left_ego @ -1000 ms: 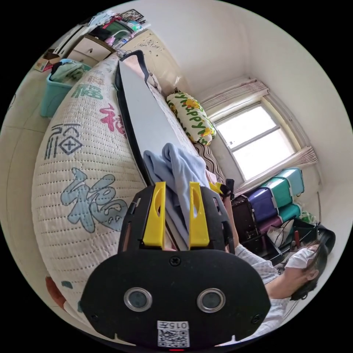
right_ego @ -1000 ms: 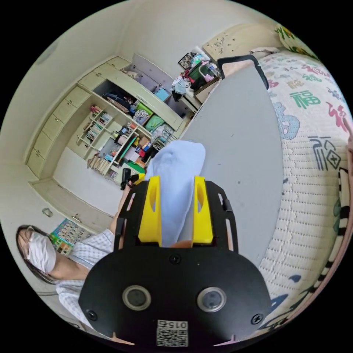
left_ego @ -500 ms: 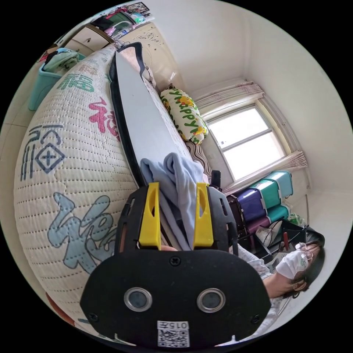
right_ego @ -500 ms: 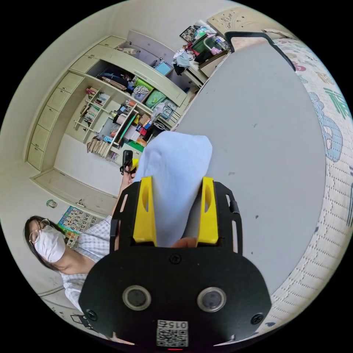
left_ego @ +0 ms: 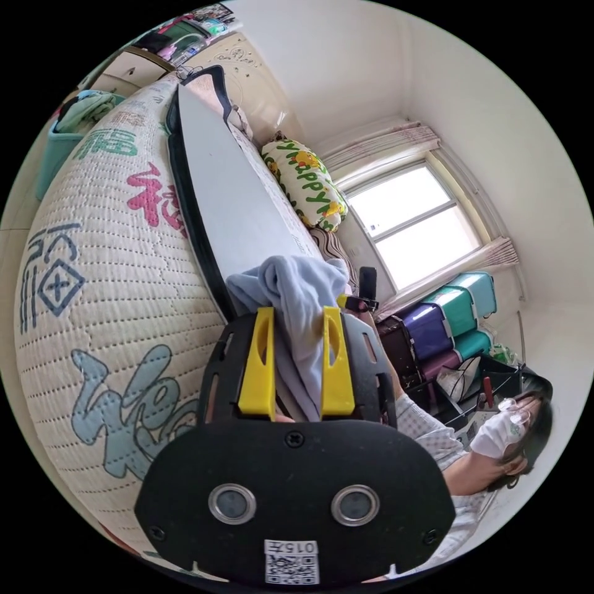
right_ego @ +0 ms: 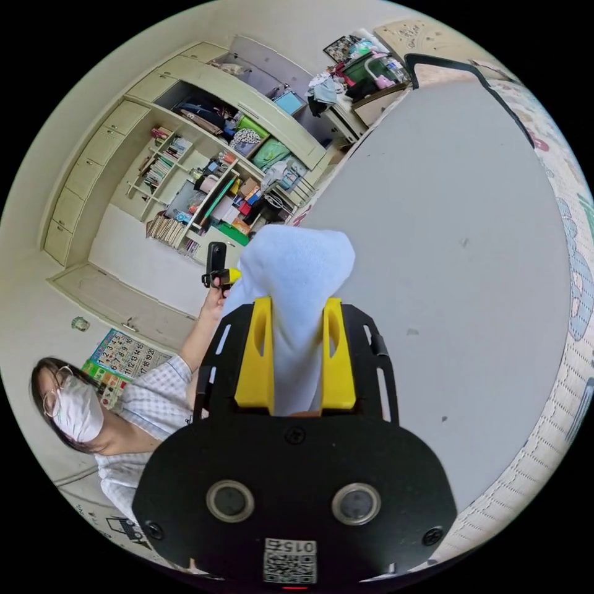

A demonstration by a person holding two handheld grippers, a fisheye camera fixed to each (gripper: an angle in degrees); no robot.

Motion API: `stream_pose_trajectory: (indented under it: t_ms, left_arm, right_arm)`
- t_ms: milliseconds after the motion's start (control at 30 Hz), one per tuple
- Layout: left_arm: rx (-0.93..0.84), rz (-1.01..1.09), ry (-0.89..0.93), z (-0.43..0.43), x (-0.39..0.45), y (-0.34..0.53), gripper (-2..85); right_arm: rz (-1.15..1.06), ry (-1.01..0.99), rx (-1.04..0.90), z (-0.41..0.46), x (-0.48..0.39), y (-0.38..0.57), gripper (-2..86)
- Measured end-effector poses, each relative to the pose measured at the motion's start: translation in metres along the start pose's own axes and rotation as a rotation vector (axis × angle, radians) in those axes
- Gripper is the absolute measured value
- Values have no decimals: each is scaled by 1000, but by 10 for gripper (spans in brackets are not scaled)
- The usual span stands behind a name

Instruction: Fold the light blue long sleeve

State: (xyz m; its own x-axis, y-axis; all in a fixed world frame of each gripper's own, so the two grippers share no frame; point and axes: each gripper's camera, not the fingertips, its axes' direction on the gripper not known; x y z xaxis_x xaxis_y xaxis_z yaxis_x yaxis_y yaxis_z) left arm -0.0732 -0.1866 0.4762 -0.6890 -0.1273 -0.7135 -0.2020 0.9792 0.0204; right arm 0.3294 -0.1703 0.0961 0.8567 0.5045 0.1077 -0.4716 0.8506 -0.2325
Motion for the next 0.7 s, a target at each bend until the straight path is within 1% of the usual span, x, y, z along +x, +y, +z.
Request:
stream_pose_trajectory:
  t_ms: [133, 200, 267, 333, 400, 467, 567, 600, 700]
  left_arm:
    - [72, 171, -26, -14, 30, 15, 77]
    - [116, 237, 10, -20, 51, 25, 72]
    - [144, 291, 112, -25, 81, 35, 68]
    - [149, 355, 174, -22, 112, 40, 66]
    - [151, 426, 193, -14, 148, 44, 65]
    - [132, 527, 215, 7, 199, 48, 65]
    - [111, 604, 283, 48, 250, 50, 65]
    - [106, 607, 301, 58, 258, 50, 65]
    - [82, 593, 398, 116, 288, 39, 64]
  right_arm:
    - [-144, 28, 75, -29, -52, 19, 103]
    - [-213, 31, 117, -46, -78, 32, 102]
    - [-293, 17, 178, -76, -111, 56, 101]
    - [-345, 9, 226, -102, -135, 78, 100]
    - [-386, 20, 280, -130, -158, 104, 100]
    - [-415, 51, 367, -173, -185, 141, 99]
    - [-442, 135, 476, -234, -220, 190, 99]
    - [-448, 159, 493, -246, -227, 199, 99]
    - [-443, 310, 547, -306, -265, 238, 98]
